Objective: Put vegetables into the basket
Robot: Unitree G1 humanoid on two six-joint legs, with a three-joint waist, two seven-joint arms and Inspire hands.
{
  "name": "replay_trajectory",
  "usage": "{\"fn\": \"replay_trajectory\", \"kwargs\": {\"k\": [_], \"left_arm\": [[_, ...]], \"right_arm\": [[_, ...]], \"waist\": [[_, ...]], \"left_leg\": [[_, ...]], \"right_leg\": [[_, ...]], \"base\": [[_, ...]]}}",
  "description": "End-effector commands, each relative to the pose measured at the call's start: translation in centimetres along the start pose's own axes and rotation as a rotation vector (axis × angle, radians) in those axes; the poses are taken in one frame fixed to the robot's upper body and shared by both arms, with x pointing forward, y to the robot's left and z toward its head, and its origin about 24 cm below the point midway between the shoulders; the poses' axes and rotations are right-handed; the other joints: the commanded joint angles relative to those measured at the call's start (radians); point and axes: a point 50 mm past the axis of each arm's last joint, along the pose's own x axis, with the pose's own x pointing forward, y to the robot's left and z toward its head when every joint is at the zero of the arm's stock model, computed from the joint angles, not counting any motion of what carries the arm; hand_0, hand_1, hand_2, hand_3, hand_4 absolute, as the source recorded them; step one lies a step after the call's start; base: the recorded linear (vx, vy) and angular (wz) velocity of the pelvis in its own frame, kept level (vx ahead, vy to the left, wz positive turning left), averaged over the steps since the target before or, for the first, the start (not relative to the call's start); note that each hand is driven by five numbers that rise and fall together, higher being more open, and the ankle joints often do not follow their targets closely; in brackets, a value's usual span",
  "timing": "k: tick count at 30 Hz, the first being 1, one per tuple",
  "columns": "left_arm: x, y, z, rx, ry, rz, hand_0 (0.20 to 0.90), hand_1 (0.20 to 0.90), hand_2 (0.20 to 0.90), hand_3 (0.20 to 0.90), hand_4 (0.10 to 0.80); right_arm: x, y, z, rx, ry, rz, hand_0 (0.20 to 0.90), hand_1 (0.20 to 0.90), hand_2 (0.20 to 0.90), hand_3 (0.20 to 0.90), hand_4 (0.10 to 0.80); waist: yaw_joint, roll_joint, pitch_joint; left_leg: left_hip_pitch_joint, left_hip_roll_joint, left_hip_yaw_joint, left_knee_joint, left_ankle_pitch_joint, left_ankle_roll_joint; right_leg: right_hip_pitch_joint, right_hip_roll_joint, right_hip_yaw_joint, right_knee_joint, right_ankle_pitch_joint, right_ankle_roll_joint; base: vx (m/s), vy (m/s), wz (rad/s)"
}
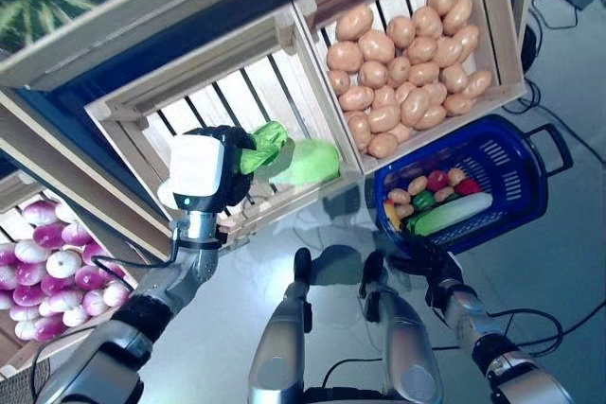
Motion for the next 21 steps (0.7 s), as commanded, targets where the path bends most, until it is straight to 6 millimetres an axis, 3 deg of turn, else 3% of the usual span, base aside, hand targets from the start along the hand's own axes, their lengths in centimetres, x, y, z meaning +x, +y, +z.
{"fn": "replay_trajectory", "kwargs": {"k": [1, 3, 6, 10, 16, 19, 21], "left_arm": [[1.8, 2.1, 1.6, -0.207, -0.009, 0.173, 0.300, 0.300, 0.300, 0.300, 0.400], [1.5, 2.0, 2.0, -0.268, 0.010, 0.163, 0.300, 0.300, 0.300, 0.300, 0.400], [0.1, 1.6, 2.9, -0.556, 0.141, 0.079, 0.300, 0.300, 0.300, 0.300, 0.400], [-1.0, 1.4, 3.3, -0.693, 0.212, 0.034, 0.300, 0.300, 0.300, 0.300, 0.400], [-2.1, 0.3, 3.2, -1.015, 0.378, -0.066, 0.300, 0.300, 0.300, 0.300, 0.400], [-3.2, -1.2, 3.9, -1.380, 0.522, -0.157, 0.300, 0.300, 0.300, 0.300, 0.400], [-3.4, -1.6, 4.3, -1.477, 0.534, -0.181, 0.300, 0.300, 0.300, 0.300, 0.400]], "right_arm": [[-1.3, -2.3, -2.4, 0.045, 0.021, -0.086, 0.900, 0.900, 0.900, 0.900, 0.800], [-1.6, -2.5, -3.2, 0.046, 0.047, -0.096, 0.900, 0.900, 0.900, 0.900, 0.800], [-2.9, -3.3, -6.0, 0.068, 0.135, -0.149, 0.900, 0.900, 0.900, 0.900, 0.800], [-3.8, -3.7, -8.0, 0.085, 0.195, -0.171, 0.900, 0.900, 0.900, 0.900, 0.800], [-4.5, -3.4, -9.2, 0.107, 0.223, -0.179, 0.900, 0.900, 0.900, 0.900, 0.800], [-4.4, -2.9, -8.9, 0.120, 0.198, -0.166, 0.900, 0.900, 0.900, 0.900, 0.800], [-4.3, -2.7, -8.5, 0.133, 0.178, -0.159, 0.900, 0.900, 0.900, 0.900, 0.800]], "waist": [[0.014, -0.012, -0.120], [0.015, -0.012, -0.136], [0.021, -0.014, -0.186], [0.028, -0.016, -0.218], [0.029, -0.018, -0.268], [0.025, -0.024, -0.292], [0.024, -0.027, -0.297]], "left_leg": [[-0.039, -0.008, 0.001, 0.035, -0.036, -0.045], [-0.017, -0.006, 0.000, 0.021, -0.038, -0.046], [0.045, -0.008, -0.004, 0.003, -0.056, -0.043], [0.087, -0.005, -0.003, -0.013, -0.068, -0.038], [0.143, -0.008, 0.000, -0.043, -0.080, -0.031], [0.166, -0.012, 0.006, -0.048, -0.090, -0.022], [0.173, -0.014, 0.009, -0.045, -0.097, -0.018]], "right_leg": [[0.145, -0.039, -0.029, -0.160, 0.043, 0.065], [0.171, -0.037, -0.032, -0.176, 0.044, 0.065], [0.242, -0.033, -0.039, -0.211, 0.041, 0.066], [0.286, -0.031, -0.047, -0.233, 0.044, 0.068], [0.329, -0.032, -0.044, -0.263, 0.055, 0.077], [0.342, -0.033, -0.038, -0.264, 0.057, 0.082], [0.345, -0.035, -0.036, -0.261, 0.057, 0.083]], "base": [[0.162, 0.013, 0.04], [0.126, 0.011, 0.00], [0.178, 0.013, 0.02], [0.140, -0.011, 0.08], [0.144, 0.013, 0.06], [0.107, 0.026, 0.00], [0.051, 0.007, 0.00]]}}
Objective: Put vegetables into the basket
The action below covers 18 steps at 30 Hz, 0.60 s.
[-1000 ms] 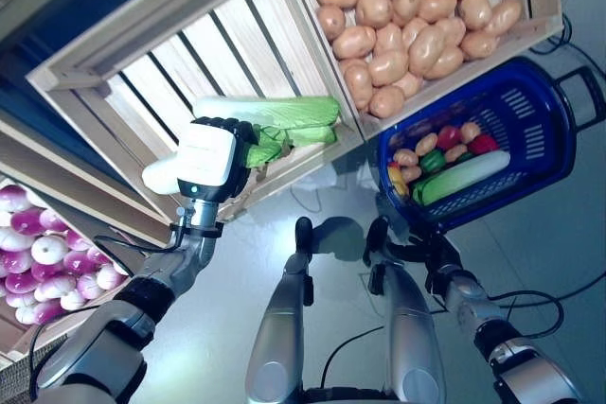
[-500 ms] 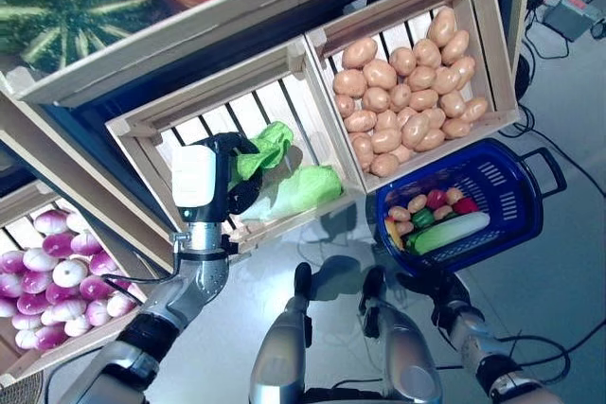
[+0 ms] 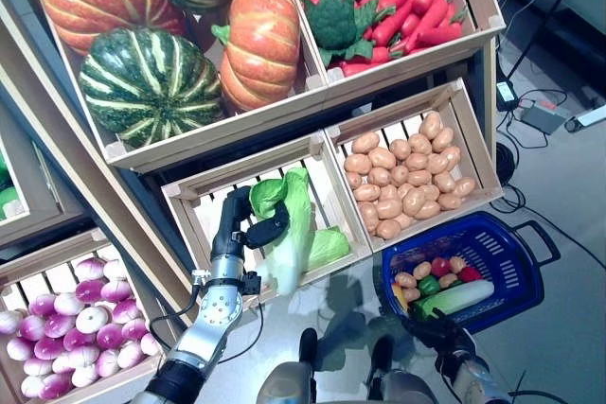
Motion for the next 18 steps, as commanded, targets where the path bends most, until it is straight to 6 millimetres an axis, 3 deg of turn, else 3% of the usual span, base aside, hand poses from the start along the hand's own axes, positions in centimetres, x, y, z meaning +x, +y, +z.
{"fn": "replay_trajectory", "kwargs": {"k": [1, 5, 10, 18], "left_arm": [[1.2, -1.6, 4.4, -0.311, -0.182, -0.172, 0.300, 0.300, 0.300, 0.300, 0.400], [0.9, -3.2, 4.2, -0.519, -0.124, -0.265, 0.300, 0.300, 0.300, 0.300, 0.400], [1.0, -5.3, 5.3, -0.686, -0.089, -0.384, 0.300, 0.300, 0.300, 0.300, 0.400], [0.7, -6.2, 6.3, -0.602, -0.089, -0.455, 0.300, 0.300, 0.300, 0.300, 0.400]], "right_arm": [[-0.1, 0.8, 1.7, 0.003, -0.106, 0.020, 0.900, 0.900, 0.900, 0.900, 0.800], [-0.5, 2.4, 3.6, 0.035, -0.207, 0.095, 0.900, 0.900, 0.900, 0.900, 0.800], [-1.3, 4.0, 5.7, 0.069, -0.325, 0.181, 0.900, 0.900, 0.900, 0.900, 0.800], [-3.8, 7.3, 8.7, 0.141, -0.450, 0.494, 0.900, 0.900, 0.900, 0.900, 0.800]], "waist": [[-0.003, -0.059, -0.052], [-0.015, -0.072, -0.066], [-0.029, -0.089, -0.094], [-0.051, -0.104, -0.119]], "left_leg": [[-0.050, -0.009, 0.010, 0.088, -0.086, -0.035], [-0.020, -0.012, 0.020, 0.083, -0.098, -0.020], [0.015, -0.016, 0.034, 0.069, -0.108, -0.006], [0.037, -0.018, 0.048, 0.059, -0.112, 0.005]], "right_leg": [[0.033, -0.068, -0.002, 0.026, -0.005, 0.032], [0.044, -0.071, 0.009, 0.034, -0.003, 0.038], [0.061, -0.073, 0.024, 0.024, 0.009, 0.048], [0.062, -0.073, 0.042, 0.019, 0.019, 0.057]], "base": [[0.051, 0.007, -0.01], [0.053, 0.011, -0.03], [0.046, 0.004, -0.05], [0.015, 0.005, -0.09]]}}
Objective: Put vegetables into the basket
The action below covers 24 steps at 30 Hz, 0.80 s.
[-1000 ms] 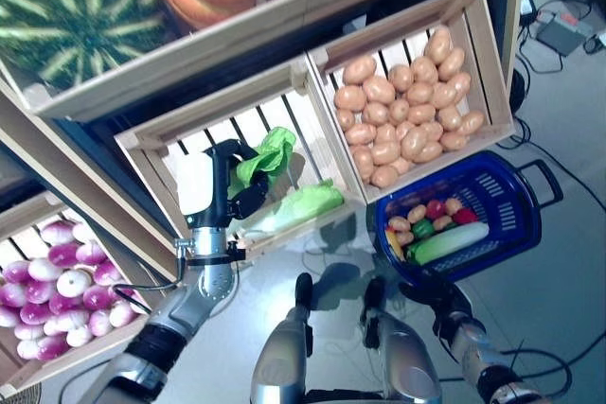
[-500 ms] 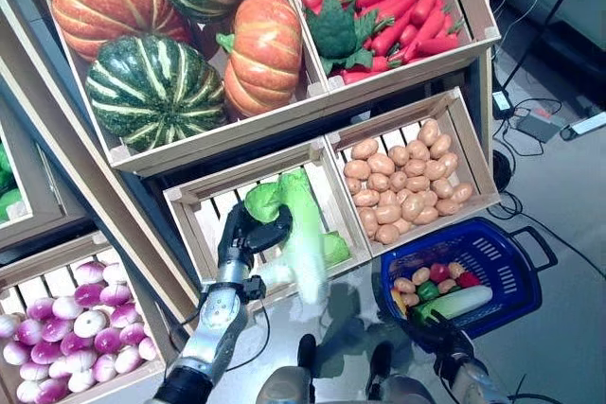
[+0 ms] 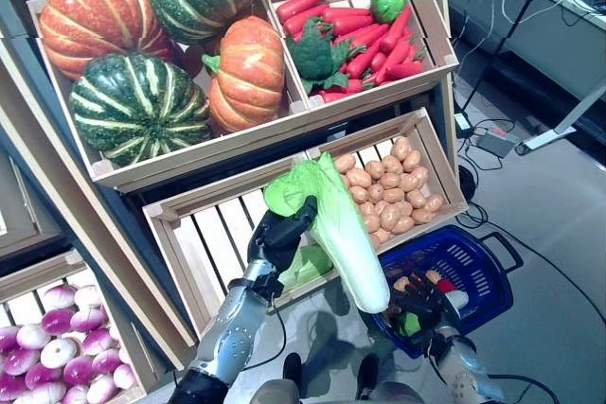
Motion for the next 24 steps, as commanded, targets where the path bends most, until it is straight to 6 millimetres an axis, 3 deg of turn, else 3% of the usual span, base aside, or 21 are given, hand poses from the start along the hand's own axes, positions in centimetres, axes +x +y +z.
{"fn": "replay_trajectory", "kwargs": {"k": [1, 7, 16, 24], "left_arm": [[1.4, -3.9, 3.9, 0.045, -0.165, -0.223, 0.300, 0.300, 0.300, 0.300, 0.400], [1.0, -2.9, 4.3, 0.120, -0.138, -0.218, 0.300, 0.300, 0.300, 0.300, 0.400], [1.1, -3.1, 4.5, 0.201, -0.117, -0.243, 0.300, 0.300, 0.300, 0.300, 0.400], [1.2, -3.3, 4.5, 0.217, -0.102, -0.282, 0.300, 0.300, 0.300, 0.300, 0.400]], "right_arm": [[0.0, 2.8, 4.0, 0.072, -0.175, 0.273, 0.900, 0.900, 0.900, 0.900, 0.800], [-1.8, 5.0, 6.2, 0.192, -0.210, 0.674, 0.900, 0.900, 0.900, 0.900, 0.800], [-2.8, 7.5, 9.5, 0.084, -0.238, 0.912, 0.900, 0.900, 0.900, 0.900, 0.800], [-3.3, 8.6, 9.6, -0.066, -0.144, 1.074, 0.900, 0.900, 0.900, 0.900, 0.800]], "waist": [[-0.002, -0.035, -0.081], [-0.003, -0.049, -0.101], [0.008, -0.057, -0.116], [0.016, -0.058, -0.126]], "left_leg": [[-0.020, -0.016, 0.015, 0.067, -0.104, -0.005], [-0.014, -0.016, 0.023, 0.055, -0.102, -0.004], [-0.008, -0.018, 0.029, 0.045, -0.103, -0.004], [-0.003, -0.017, 0.031, 0.037, -0.098, -0.006]], "right_leg": [[0.021, -0.073, 0.012, 0.030, 0.008, 0.054], [0.021, -0.075, 0.010, 0.018, 0.012, 0.065], [0.024, -0.075, 0.010, 0.011, 0.010, 0.072], [0.026, -0.078, 0.005, 0.010, 0.010, 0.074]], "base": [[0.010, 0.000, -0.05], [0.004, 0.000, -0.01], [-0.002, 0.000, -0.01], [-0.002, 0.000, -0.01]]}}
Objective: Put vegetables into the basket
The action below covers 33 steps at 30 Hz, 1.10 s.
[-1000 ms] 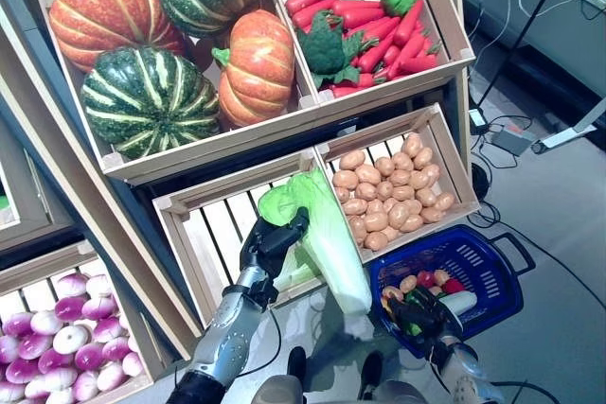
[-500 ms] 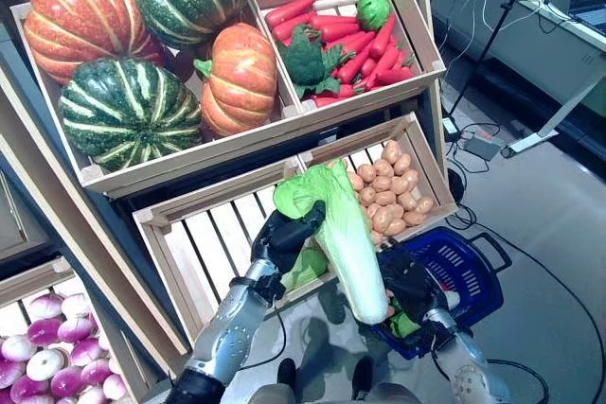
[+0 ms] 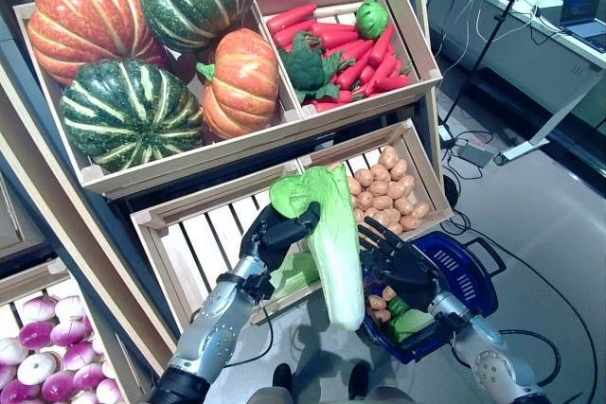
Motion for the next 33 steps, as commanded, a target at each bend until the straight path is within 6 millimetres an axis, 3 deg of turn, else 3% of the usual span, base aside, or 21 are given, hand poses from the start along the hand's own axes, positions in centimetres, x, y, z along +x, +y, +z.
{"fn": "replay_trajectory", "kwargs": {"k": [1, 9, 23, 33], "left_arm": [[1.6, -3.7, 3.6, 0.017, -0.181, -0.231, 0.300, 0.300, 0.300, 0.300, 0.400], [1.4, -3.5, 3.4, 0.024, -0.177, -0.234, 0.300, 0.300, 0.300, 0.300, 0.400], [0.6, -2.2, 4.1, 0.065, -0.181, -0.233, 0.300, 0.300, 0.300, 0.300, 0.400], [0.4, -1.2, 4.5, 0.105, -0.189, -0.186, 0.300, 0.300, 0.300, 0.300, 0.400]], "right_arm": [[2.3, 3.7, 3.1, -0.111, -0.056, 0.314, 0.900, 0.900, 0.900, 0.900, 0.800], [2.3, 3.4, 4.2, -0.077, -0.102, 0.283, 0.900, 0.900, 0.900, 0.900, 0.800], [0.3, 1.0, 5.7, -0.071, -0.142, 0.171, 0.900, 0.900, 0.900, 0.900, 0.800], [-0.9, -0.4, 5.6, -0.094, -0.130, 0.090, 0.900, 0.900, 0.900, 0.900, 0.800]], "waist": [[0.013, -0.017, -0.079], [0.009, -0.012, -0.086], [-0.008, -0.009, -0.081], [-0.020, -0.006, -0.084]], "left_leg": [[-0.009, -0.014, 0.009, 0.039, -0.094, -0.012], [-0.006, -0.011, 0.009, 0.031, -0.091, -0.016], [-0.007, 0.000, 0.016, 0.025, -0.087, -0.020], [-0.008, 0.006, 0.016, 0.023, -0.083, -0.023]], "right_leg": [[0.027, -0.076, -0.015, 0.016, 0.005, 0.069], [0.028, -0.074, -0.006, 0.010, 0.005, 0.071], [0.021, -0.069, 0.009, 0.007, 0.005, 0.072], [0.018, -0.065, 0.016, 0.007, 0.001, 0.069]], "base": [[0.000, 0.000, 0.00], [-0.001, 0.000, 0.00], [0.000, 0.000, 0.00], [-0.001, 0.001, -0.01]]}}
